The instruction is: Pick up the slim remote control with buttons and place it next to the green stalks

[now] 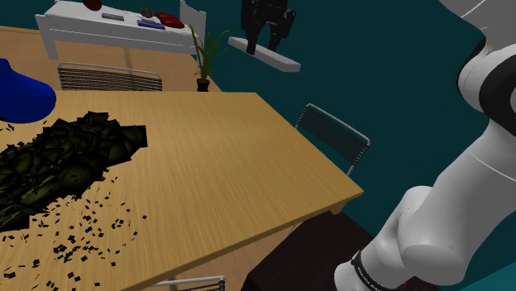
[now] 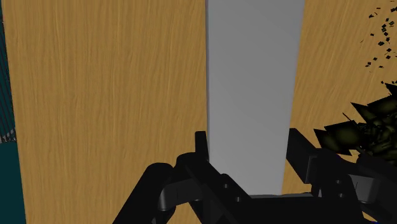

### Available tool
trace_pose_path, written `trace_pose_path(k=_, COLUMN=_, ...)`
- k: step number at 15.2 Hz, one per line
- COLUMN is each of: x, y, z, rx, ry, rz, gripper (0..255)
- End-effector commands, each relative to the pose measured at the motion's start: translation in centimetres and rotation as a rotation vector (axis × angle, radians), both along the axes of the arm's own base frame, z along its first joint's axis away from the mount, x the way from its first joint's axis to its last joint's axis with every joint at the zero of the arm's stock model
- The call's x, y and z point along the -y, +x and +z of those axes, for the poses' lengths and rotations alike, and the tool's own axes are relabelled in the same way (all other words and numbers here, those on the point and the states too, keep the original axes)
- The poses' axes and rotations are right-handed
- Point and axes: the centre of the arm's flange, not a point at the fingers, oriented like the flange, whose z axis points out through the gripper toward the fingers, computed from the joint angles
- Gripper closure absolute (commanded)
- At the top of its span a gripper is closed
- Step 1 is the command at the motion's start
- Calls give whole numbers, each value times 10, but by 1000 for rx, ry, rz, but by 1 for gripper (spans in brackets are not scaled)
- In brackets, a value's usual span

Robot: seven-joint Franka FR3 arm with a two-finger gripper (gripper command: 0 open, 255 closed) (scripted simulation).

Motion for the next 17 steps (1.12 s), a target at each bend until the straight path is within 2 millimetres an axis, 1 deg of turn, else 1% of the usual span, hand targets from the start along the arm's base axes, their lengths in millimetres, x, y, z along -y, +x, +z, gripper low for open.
trace_pose_path(k=1, x=-25, y=-3, z=0, rx=1, ry=0, rz=-2, gripper=255)
trace_pose_path(k=7, x=-105, y=-13, z=0, rx=1, ry=0, rz=-2, gripper=255)
trace_pose_path(k=17, x=-105, y=-13, z=-53, rx=1, ry=0, rz=-2, gripper=255)
